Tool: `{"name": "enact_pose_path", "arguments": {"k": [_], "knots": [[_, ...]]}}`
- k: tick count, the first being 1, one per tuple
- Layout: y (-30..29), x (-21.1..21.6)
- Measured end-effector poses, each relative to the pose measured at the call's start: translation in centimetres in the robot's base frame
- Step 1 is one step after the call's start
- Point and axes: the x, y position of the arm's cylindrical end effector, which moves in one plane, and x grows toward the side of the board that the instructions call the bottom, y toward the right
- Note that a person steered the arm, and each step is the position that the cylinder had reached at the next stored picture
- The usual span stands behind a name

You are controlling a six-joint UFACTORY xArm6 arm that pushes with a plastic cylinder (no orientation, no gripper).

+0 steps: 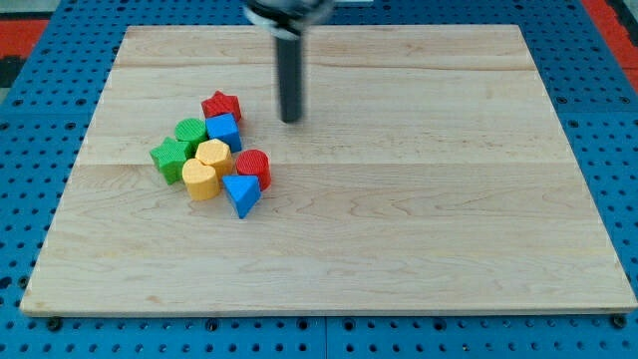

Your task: Slide the red star towards down

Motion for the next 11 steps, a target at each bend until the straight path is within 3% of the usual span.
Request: {"name": "enact_pose_path", "arguments": {"k": [1,2,3,5,6,7,8,9,11], "knots": [[-4.8,-2.9],[-9.9,-3.0],[-10.4,0.0],[3.0,0.1],[6.1,1.0],[5.6,1.7],[3.5,-3.5],[1.2,-0.1],[5.3,7.0]]}}
